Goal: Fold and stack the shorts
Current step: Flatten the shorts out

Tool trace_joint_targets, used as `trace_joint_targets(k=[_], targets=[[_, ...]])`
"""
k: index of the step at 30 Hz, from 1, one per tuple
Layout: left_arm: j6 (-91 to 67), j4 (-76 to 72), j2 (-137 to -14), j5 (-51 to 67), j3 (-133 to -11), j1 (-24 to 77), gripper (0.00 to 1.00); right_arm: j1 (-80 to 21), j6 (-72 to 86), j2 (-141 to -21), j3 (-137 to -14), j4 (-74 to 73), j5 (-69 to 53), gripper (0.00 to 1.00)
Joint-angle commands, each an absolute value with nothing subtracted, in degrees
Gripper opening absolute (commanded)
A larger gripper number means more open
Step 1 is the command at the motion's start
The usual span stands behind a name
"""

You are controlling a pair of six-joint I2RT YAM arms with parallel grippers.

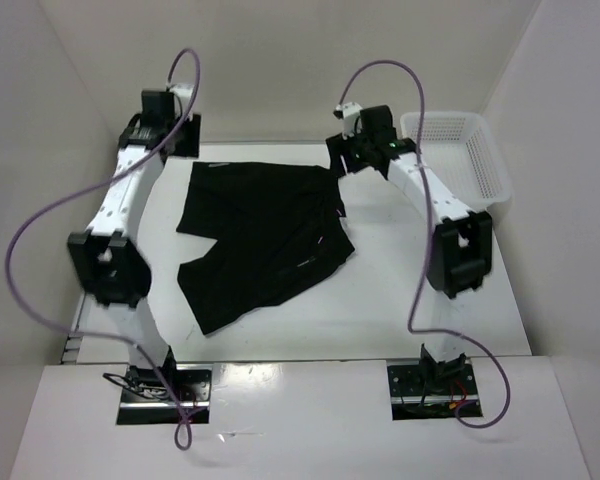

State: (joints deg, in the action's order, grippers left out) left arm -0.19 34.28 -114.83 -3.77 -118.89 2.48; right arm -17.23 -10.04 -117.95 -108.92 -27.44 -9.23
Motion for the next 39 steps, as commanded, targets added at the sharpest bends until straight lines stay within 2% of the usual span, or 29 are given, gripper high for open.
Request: trace_joint_targets(k=[1, 3, 4, 6, 7, 10, 13, 17, 21, 23, 27, 29, 31, 34, 35, 36, 38, 39], targets=[[0.0, 38.0, -97.3, 0.7, -92.0, 3.3, 0.57, -17.4, -15.5, -100.4, -93.3, -32.8, -19.0, 0.69], [0.0, 41.1, -90.7, 0.1, -81.5, 4.5, 0.55, -17.9, -16.8, -96.3, -85.9, -33.4, -20.5, 0.61], [0.0, 41.1, -89.0, 0.1, -76.7, 4.5, 0.54, -17.9, -16.8, -94.8, -79.3, -33.4, -21.1, 0.52], [0.0, 39.2, -84.2, -1.4, -63.3, 5.1, 0.54, -18.5, -16.8, -91.8, -74.5, -32.1, -22.6, 0.46], [0.0, 37.3, -83.1, -3.8, -59.7, 5.1, 0.54, -18.5, -16.8, -91.8, -70.7, -32.1, -24.1, 0.46], [0.0, 32.7, -82.4, -5.2, -53.6, 5.1, 0.6, -19.2, -17.8, -91.0, -66.2, -29.4, -24.1, 0.56], [0.0, 28.2, -83.1, -6.1, -51.8, 5.1, 0.61, -19.2, -18.6, -91.8, -64.4, -26.7, -22.7, 0.57], [0.0, 25.4, -85.4, -7.0, -51.8, 5.1, 0.64, -19.2, -19.4, -93.4, -62.2, -23.9, -23.2, 0.65], [0.0, 21.0, -86.9, -9.8, -50.0, 5.1, 0.65, -19.2, -18.9, -96.6, -61.7, -21.6, -23.2, 0.65], [0.0, 20.5, -89.1, -8.7, -50.0, 5.1, 0.67, -19.2, -18.9, -97.6, -62.3, -21.6, -23.9, 0.68], [0.0, 20.5, -92.4, -7.5, -50.6, 5.6, 0.67, -20.0, -20.2, -100.3, -64.2, -21.6, -25.2, 0.66], [0.0, 21.3, -93.4, -6.9, -51.1, 5.6, 0.59, -20.6, -20.8, -101.7, -64.7, -21.6, -25.2, 0.63], [0.0, 21.8, -93.4, -6.3, -51.2, 5.6, 0.52, -20.6, -21.4, -102.4, -65.2, -21.6, -25.8, 0.54], [0.0, 21.8, -93.9, -6.3, -50.6, 5.6, 0.31, -20.6, -21.4, -103.6, -66.8, -22.1, -26.3, 0.33], [0.0, 22.3, -94.7, -7.2, -51.2, 5.6, 0.14, -20.6, -21.9, -103.6, -66.8, -22.1, -26.3, 0.26], [0.0, 22.3, -95.2, -8.1, -51.8, 5.6, 0.07, -20.6, -22.4, -103.6, -67.6, -22.8, -25.8, 0.11], [0.0, 22.3, -96.4, -8.6, -54.7, 4.7, 0.01, -20.6, -26.7, -103.6, -68.2, -25.6, -25.0, 0.01], [0.0, 22.3, -97.1, -8.6, -56.2, 3.0, 0.0, -20.6, -29.1, -102.8, -68.2, -27.0, -23.8, 0.0]])
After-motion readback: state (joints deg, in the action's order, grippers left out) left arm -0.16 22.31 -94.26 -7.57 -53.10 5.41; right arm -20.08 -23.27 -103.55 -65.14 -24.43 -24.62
